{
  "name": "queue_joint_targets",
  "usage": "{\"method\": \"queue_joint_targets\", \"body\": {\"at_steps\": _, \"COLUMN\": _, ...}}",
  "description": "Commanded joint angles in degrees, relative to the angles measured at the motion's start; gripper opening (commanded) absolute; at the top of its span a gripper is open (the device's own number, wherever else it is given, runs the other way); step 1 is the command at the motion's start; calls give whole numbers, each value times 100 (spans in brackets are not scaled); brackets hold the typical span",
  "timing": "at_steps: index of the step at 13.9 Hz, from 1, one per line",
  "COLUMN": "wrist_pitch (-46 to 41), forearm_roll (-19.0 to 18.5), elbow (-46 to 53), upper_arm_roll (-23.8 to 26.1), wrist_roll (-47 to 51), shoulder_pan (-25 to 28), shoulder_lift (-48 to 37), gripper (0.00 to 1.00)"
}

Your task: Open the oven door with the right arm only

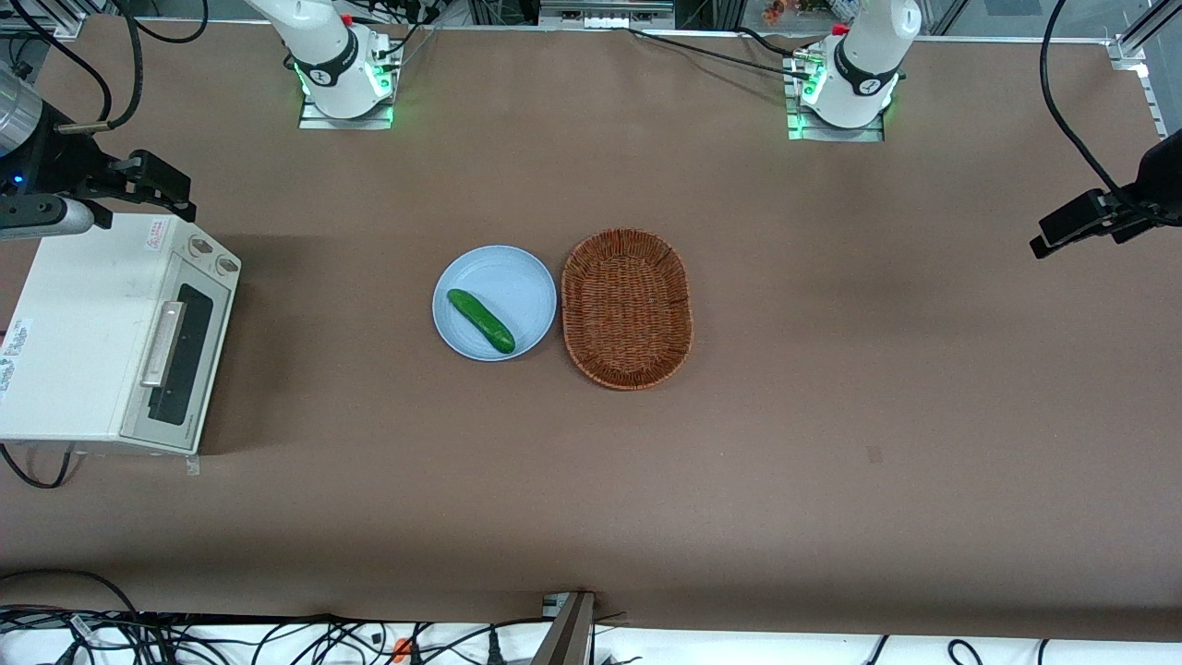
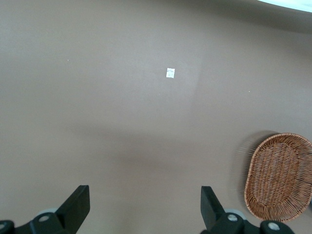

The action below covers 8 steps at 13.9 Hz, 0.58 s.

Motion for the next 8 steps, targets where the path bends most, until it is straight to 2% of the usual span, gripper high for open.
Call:
{"method": "queue_joint_targets", "body": {"at_steps": 1, "wrist_pitch": 14, "forearm_roll": -49, "elbow": -23, "upper_arm_roll": 102, "wrist_roll": -12, "shoulder_pan": -120, "shoulder_lift": -86, "gripper": 100}}
{"method": "queue_joint_targets", "body": {"at_steps": 8, "wrist_pitch": 41, "forearm_roll": 39, "elbow": -31, "upper_arm_roll": 94, "wrist_roll": -91, "shoulder_pan": -120, "shoulder_lift": -77, "gripper": 100}}
